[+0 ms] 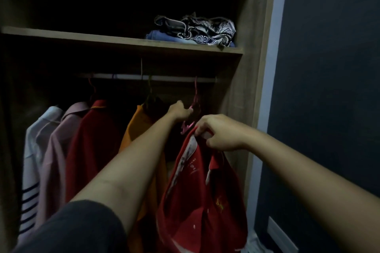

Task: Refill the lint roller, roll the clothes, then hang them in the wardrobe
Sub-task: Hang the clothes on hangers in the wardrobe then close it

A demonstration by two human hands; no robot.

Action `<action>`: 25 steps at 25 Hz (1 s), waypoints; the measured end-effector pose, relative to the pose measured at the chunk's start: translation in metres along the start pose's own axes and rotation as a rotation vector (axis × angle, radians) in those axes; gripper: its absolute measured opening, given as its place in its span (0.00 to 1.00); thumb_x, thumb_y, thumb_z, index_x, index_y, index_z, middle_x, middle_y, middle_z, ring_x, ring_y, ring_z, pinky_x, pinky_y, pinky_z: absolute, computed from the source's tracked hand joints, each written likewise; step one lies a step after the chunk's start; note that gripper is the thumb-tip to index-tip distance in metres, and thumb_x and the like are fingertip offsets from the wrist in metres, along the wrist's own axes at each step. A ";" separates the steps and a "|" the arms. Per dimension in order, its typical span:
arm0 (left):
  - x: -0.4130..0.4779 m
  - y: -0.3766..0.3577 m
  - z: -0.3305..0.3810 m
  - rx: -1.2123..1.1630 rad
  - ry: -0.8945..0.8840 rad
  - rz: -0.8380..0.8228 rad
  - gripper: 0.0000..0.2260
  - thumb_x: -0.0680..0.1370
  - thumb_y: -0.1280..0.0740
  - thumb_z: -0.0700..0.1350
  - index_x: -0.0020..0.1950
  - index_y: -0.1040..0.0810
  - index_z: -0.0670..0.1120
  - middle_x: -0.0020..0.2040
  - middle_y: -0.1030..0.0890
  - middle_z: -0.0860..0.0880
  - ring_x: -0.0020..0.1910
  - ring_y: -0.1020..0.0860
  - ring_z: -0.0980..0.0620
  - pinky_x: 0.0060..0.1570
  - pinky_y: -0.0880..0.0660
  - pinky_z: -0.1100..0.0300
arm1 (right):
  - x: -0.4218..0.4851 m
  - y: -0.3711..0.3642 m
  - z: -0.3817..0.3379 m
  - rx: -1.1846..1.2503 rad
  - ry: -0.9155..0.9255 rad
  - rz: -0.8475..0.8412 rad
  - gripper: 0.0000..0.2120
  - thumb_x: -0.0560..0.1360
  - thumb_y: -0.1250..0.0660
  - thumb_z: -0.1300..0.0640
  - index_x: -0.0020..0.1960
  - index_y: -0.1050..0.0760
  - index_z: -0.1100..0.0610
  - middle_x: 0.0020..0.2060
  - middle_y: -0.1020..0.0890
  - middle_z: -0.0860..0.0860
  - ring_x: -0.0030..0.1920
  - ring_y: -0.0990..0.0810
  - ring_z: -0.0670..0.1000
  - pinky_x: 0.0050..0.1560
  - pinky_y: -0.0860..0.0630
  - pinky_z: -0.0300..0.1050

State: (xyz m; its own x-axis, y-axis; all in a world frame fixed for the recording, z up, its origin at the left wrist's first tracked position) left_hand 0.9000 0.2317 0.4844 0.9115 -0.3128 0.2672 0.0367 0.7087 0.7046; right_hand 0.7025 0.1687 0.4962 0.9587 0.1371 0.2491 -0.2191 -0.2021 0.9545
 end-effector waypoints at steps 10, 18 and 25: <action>0.056 -0.028 0.010 -0.011 -0.060 0.140 0.14 0.78 0.41 0.39 0.59 0.25 0.33 0.59 0.23 0.34 0.57 0.23 0.36 0.47 0.27 0.54 | 0.023 -0.009 0.040 0.014 -0.013 0.025 0.19 0.73 0.40 0.67 0.62 0.25 0.56 0.65 0.30 0.47 0.65 0.31 0.46 0.58 0.35 0.34; -0.015 0.027 -0.048 0.185 -0.066 0.412 0.14 0.80 0.42 0.51 0.59 0.27 0.44 0.55 0.21 0.37 0.56 0.24 0.35 0.50 0.27 0.48 | 0.032 -0.034 0.047 -0.009 -0.042 0.094 0.21 0.71 0.37 0.66 0.63 0.26 0.60 0.65 0.29 0.52 0.65 0.30 0.49 0.57 0.38 0.30; -0.165 0.087 -0.166 -0.028 -0.234 0.538 0.12 0.79 0.37 0.49 0.56 0.18 0.45 0.51 0.16 0.48 0.52 0.19 0.52 0.49 0.30 0.64 | 0.035 -0.061 0.041 0.024 -0.178 0.253 0.21 0.69 0.34 0.64 0.62 0.25 0.63 0.63 0.28 0.57 0.64 0.28 0.56 0.64 0.32 0.43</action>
State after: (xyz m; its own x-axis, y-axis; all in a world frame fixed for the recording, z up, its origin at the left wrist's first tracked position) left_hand 0.8213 0.4501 0.3927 0.6904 -0.0329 0.7227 -0.3928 0.8219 0.4126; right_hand 0.7569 0.1466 0.4402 0.8916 -0.0922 0.4434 -0.4523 -0.2311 0.8614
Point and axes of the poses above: each hand's wrist, its own x-axis towards the middle knuckle, its own y-axis out of the back of the hand, z = x × y, the point moved 1 cm from there along x, towards the middle knuckle
